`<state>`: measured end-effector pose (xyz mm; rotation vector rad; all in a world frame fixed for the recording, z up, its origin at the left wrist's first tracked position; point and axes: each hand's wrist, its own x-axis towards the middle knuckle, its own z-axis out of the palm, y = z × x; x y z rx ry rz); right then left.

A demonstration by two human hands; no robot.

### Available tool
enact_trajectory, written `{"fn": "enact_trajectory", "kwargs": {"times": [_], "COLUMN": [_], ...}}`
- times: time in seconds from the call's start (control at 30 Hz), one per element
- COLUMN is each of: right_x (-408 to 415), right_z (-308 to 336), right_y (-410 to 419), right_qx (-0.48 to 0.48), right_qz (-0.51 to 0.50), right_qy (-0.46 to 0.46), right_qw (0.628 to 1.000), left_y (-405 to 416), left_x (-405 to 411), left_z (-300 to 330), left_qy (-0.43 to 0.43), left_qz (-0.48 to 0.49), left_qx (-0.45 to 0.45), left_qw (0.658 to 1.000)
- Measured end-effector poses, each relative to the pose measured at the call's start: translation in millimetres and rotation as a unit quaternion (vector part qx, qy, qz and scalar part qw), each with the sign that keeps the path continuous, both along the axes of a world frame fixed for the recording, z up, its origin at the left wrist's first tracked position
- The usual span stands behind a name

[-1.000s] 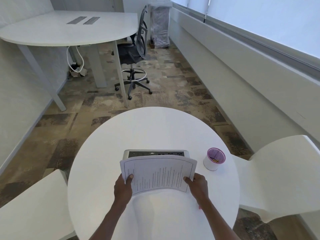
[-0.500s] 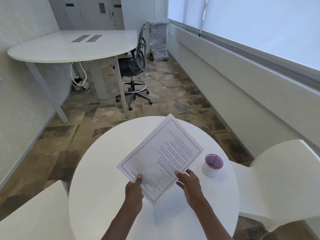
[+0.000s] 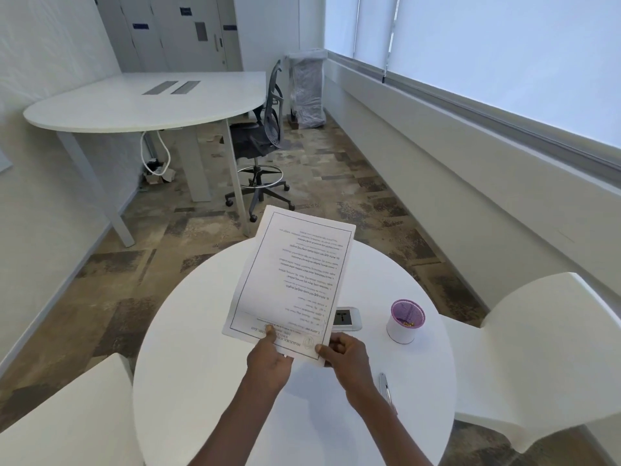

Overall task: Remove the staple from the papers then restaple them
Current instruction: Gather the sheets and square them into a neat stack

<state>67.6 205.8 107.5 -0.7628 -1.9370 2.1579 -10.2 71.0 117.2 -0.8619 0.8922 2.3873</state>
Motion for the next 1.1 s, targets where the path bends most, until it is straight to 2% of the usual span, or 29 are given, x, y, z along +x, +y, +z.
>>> {"fn": "enact_trajectory", "kwargs": {"times": [0.3,0.67,0.8,0.97,1.03,1.1], "right_x": [14,16,4,-10,-11,-11], "right_z": [-7,-12,4,18,20,21], "right_y": [1,-8,9,23,25,28], "right_qx": [-0.005,0.093,0.048,0.043,0.049,0.072], "right_qz": [-0.001,-0.040,-0.045,-0.044,-0.045,-0.045], "right_qy": [-0.012,-0.041,-0.013,0.019,0.024,0.031], "right_qw": [1.000,0.994,0.998,0.998,0.997,0.996], "left_y": [5,7,10,8,5,-1], "left_x": [10,29,41,53,51,47], "left_z": [-8,-24,-26,-28,-26,-23], "left_qy": [-0.030,-0.050,-0.050,-0.045,-0.035,-0.028], "left_qz": [0.014,0.030,-0.003,-0.021,-0.015,0.011], "left_qx": [0.017,0.010,-0.012,0.041,0.012,-0.066], "left_qw": [0.999,0.998,0.999,0.998,0.999,0.997]}}
